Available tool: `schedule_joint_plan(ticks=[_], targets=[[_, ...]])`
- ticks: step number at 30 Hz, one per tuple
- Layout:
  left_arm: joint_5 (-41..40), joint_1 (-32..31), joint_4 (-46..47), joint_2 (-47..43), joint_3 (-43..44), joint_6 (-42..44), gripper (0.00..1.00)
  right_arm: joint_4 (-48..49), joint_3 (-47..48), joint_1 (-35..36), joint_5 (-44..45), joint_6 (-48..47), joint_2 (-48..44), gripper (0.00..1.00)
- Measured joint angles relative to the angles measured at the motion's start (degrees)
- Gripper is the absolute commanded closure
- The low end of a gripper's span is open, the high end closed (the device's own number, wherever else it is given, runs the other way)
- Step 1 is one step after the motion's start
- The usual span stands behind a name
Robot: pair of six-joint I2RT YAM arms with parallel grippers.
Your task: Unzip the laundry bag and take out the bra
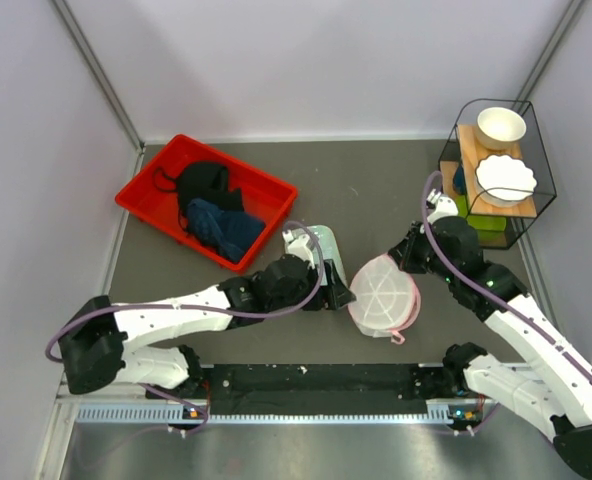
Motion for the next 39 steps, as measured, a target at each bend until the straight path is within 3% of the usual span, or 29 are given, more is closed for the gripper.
schedule_joint_plan(ticks=[9, 15, 19, 24, 29, 34, 37, 39], targets=[[7.1, 0.0, 15.8, 7.3, -6.4, -12.1, 0.28, 0.0, 0.0, 0.0, 0.0, -0.5, 0.0, 1.00], [10.5, 0.0, 26.6, 12.4, -8.0, -16.7, 0.68, 0.0, 0.0, 0.0, 0.0, -0.6, -0.1, 1.00], [10.5, 0.2, 25.2, 12.2, -7.3, -16.4, 0.79, -0.5, 0.0, 0.0, 0.8, -1.0, -0.7, 1.00], [9.4, 1.4, 10.7, 11.5, 1.7, -10.0, 0.92, -2.7, 0.0, 0.0, 3.0, -1.9, -3.3, 1.00], [9.7, 4.2, 2.5, 11.9, 10.6, -2.1, 0.94, -4.8, 0.0, 0.0, 4.9, -2.4, -6.3, 1.00], [13.2, 10.1, -1.9, 19.2, 20.4, 5.6, 0.94, -8.3, -0.1, 0.0, 6.0, -2.4, -9.2, 1.00], [14.8, 12.9, -3.9, 26.6, 28.3, 9.7, 0.90, -10.2, -0.2, 0.0, 5.8, -2.1, -11.0, 1.00], [16.0, 13.6, -5.9, 31.1, 33.7, 12.0, 0.81, -11.2, -0.2, 0.0, 5.1, -1.5, -12.1, 1.00]])
